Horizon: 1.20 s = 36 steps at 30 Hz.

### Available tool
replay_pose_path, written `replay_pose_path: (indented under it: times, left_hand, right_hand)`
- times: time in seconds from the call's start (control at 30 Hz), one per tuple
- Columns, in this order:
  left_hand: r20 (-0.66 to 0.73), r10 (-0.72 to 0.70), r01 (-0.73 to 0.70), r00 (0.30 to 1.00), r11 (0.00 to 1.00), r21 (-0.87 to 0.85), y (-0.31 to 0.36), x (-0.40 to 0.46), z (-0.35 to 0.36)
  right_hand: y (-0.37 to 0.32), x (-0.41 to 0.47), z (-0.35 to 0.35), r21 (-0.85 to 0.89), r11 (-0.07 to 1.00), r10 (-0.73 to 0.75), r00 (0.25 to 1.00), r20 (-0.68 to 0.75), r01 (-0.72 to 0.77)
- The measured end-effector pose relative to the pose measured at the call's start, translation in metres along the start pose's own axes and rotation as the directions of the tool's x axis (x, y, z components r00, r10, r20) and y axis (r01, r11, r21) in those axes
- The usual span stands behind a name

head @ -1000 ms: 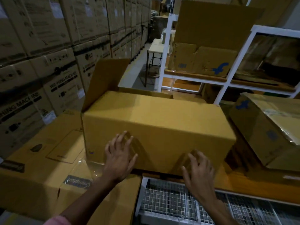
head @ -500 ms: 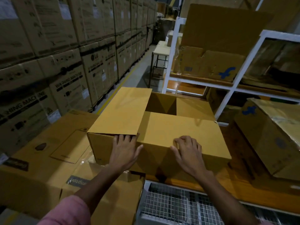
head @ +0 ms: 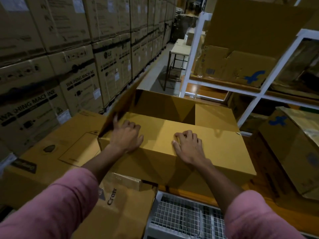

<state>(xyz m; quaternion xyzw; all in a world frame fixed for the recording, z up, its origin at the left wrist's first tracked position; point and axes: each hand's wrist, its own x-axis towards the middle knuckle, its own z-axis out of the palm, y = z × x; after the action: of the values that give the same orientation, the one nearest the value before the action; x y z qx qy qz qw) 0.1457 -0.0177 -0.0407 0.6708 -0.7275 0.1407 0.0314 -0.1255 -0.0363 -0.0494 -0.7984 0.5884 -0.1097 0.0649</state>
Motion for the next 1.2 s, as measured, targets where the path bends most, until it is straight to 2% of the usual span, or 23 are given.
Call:
replay_pose_path:
  times: [0.1, 0.23, 0.33, 0.9, 1.0, 1.2]
  left_hand:
    - [0.083, -0.068, 0.065, 0.994, 0.997, 0.042, -0.024, 0.003, 0.009]
    - [0.161, -0.216, 0.243, 0.963, 0.954, -0.173, -0.036, 0.006, 0.021]
    - [0.185, -0.245, 0.294, 0.952, 0.899, -0.324, -0.042, 0.008, 0.026]
    - [0.18, -0.274, 0.315, 0.945, 0.91, -0.269, -0.041, 0.007, 0.036]
    - [0.216, -0.267, 0.315, 0.939, 0.922, -0.227, -0.015, 0.01, 0.028]
    - [0.24, -0.079, 0.149, 0.968, 0.944, -0.293, 0.086, 0.032, 0.014]
  right_hand:
    - [0.002, 0.002, 0.002, -0.047, 0.999, -0.011, 1.0, -0.004, 0.011]
    - [0.001, 0.008, 0.004, -0.071, 0.997, -0.011, 1.0, 0.004, 0.012]
    - [0.001, 0.01, 0.005, -0.073, 0.997, 0.003, 1.0, -0.005, -0.004]
    - [-0.003, 0.013, 0.009, -0.078, 0.997, 0.021, 1.0, -0.023, -0.023]
    - [-0.005, 0.013, 0.009, -0.077, 0.997, 0.028, 0.999, -0.029, -0.03]
    - [-0.005, 0.011, 0.009, -0.106, 0.993, 0.045, 0.998, -0.05, -0.05]
